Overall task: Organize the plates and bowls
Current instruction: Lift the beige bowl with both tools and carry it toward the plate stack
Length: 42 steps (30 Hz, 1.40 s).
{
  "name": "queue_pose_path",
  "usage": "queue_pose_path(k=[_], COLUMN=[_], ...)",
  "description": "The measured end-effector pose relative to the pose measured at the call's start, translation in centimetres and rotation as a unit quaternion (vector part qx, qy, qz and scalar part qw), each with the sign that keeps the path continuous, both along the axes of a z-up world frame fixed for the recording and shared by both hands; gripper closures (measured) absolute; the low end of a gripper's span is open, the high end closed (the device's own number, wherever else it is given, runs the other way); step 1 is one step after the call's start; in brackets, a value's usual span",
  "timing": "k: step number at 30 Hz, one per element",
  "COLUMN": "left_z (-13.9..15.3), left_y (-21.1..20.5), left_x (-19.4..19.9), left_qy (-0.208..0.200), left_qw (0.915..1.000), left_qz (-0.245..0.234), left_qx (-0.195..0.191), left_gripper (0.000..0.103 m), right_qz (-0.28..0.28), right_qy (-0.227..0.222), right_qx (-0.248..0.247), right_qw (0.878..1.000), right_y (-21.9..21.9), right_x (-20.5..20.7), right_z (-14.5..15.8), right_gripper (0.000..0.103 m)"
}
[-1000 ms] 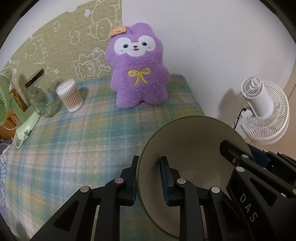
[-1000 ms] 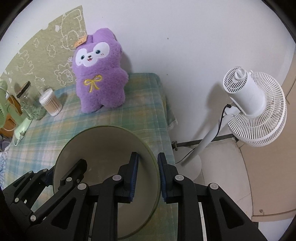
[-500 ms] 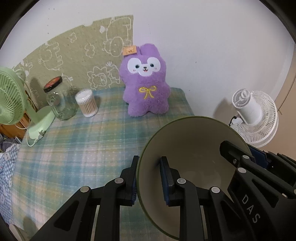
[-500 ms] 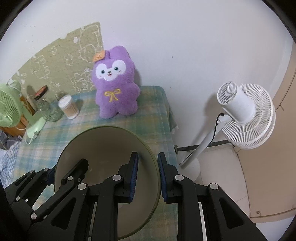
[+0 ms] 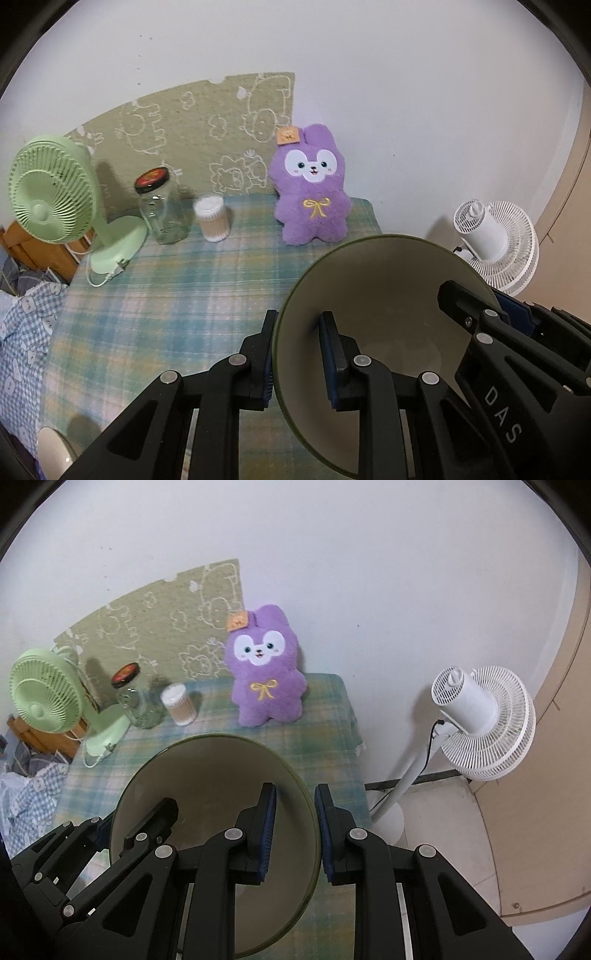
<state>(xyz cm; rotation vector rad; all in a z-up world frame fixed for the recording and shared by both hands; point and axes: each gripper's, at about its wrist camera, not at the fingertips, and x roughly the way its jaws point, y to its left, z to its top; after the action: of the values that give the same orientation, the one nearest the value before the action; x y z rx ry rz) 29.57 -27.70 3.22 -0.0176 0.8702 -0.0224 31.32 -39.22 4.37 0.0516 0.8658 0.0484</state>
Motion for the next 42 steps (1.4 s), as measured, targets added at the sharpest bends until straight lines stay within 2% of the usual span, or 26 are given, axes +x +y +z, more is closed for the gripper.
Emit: queue_pose_path(k=[10,18,31,42], left_z=[2.1,3.0,3.4,2.7], left_y=[3.0,6.9,15.0,22.1], left_x=[-3.6,-6.3,-9.9,-11.6], left_qy=[-0.020,-0.022,-0.020,-0.016], left_qw=[0.9998,0.9995,0.9995,0.9996], left_qz=[-0.007,-0.020,-0.023,-0.020], left_qx=[-0.002,-0.009,-0.009,-0.009], left_gripper=[0.083,0.083,0.083,0.083], right_qz=[-0.003,-0.016,-0.016,-0.010], right_qy=[-0.020,-0.023,-0.023,-0.024], right_qx=[-0.003,-0.010,-0.009,-0.008], right_qw=[1.000,1.000,1.000,1.000], right_y=[3.3,7.7,16.6,23.6], right_x=[-3.8,-7.0,-10.8,-12.5], right_z=[2.0,2.8,2.8,2.1], right_gripper=[0.078,0.078,0.078,0.078])
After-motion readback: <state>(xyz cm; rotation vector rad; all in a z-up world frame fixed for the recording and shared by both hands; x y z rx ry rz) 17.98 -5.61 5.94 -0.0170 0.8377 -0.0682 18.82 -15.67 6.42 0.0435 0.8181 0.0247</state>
